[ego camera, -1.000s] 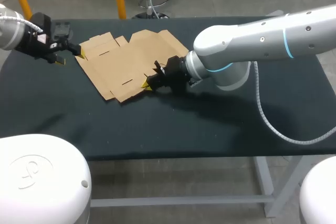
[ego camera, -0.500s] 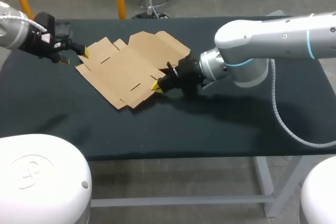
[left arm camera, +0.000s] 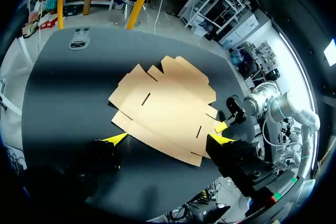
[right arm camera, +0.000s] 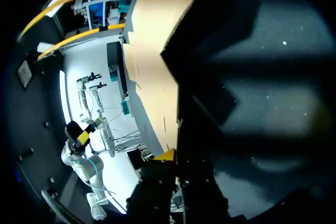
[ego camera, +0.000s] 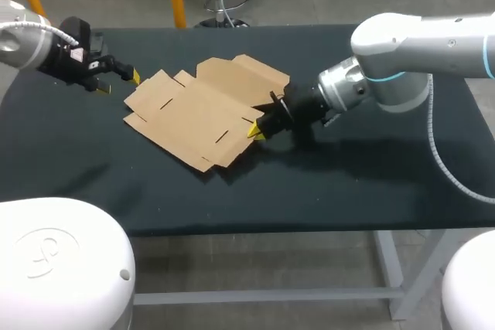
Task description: Assemble the packaging by folding the flat box into shape, placing the metal phone stand inside, and closing the box properly
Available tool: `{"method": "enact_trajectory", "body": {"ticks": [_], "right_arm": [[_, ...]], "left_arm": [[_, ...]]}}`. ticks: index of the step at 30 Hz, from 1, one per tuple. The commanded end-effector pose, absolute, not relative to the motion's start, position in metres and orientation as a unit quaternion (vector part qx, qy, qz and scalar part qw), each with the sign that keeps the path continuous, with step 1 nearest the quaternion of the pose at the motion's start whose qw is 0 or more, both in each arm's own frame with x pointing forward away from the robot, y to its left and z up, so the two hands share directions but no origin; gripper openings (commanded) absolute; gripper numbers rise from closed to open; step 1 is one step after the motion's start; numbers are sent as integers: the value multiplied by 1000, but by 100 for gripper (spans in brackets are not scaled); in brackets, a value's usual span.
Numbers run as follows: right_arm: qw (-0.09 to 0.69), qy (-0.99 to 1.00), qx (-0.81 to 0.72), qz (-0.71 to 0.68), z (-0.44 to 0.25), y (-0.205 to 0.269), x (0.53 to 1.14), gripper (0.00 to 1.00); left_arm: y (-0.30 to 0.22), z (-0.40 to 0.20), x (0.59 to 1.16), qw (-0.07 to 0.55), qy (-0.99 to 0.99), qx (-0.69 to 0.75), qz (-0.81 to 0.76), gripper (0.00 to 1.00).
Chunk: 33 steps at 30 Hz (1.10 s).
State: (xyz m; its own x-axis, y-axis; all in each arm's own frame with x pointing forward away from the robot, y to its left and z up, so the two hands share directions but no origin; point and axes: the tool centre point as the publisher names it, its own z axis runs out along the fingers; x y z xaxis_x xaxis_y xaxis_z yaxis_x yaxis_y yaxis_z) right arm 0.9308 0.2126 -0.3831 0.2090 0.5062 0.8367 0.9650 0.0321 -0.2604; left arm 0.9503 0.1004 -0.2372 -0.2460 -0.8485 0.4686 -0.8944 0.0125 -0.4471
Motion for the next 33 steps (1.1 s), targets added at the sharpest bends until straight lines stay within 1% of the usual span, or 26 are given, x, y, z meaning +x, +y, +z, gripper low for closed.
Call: {"method": "enact_trajectory", "body": {"ticks": [1, 5, 9, 14, 15, 17, 18, 19, 23, 28, 33], "right_arm": [[437, -568, -651, -251, -376, 190, 933, 0], [435, -573, -654, -234, -375, 175, 931, 0], [459, -576, -639, -220, -377, 164, 930, 0], [468, -586, -631, -198, -383, 153, 930, 0], [469, -589, -629, -194, -384, 151, 930, 14], [465, -595, -630, -183, -384, 148, 929, 49], [457, -596, -634, -182, -383, 146, 929, 86], [454, -598, -635, -180, -382, 144, 928, 100], [425, -607, -648, -175, -372, 140, 925, 100], [365, -622, -671, -175, -358, 140, 913, 100], [345, -627, -673, -186, -351, 148, 898, 100]], "left_arm": [[98, -240, 953, 34, -712, 612, 342, 100], [93, -240, 951, 34, -716, 607, 343, 100], [83, -240, 947, 24, -731, 595, 333, 100], [72, -241, 944, 19, -744, 585, 322, 100], [70, -241, 944, 18, -747, 583, 319, 100], [67, -242, 943, 20, -750, 581, 315, 100], [65, -242, 943, 21, -753, 579, 312, 100], [63, -243, 943, 24, -756, 576, 311, 100], [58, -243, 943, 51, -758, 576, 301, 100], [51, -245, 942, 66, -753, 598, 266, 100], [53, -248, 945, 74, -734, 628, 248, 100]]}}
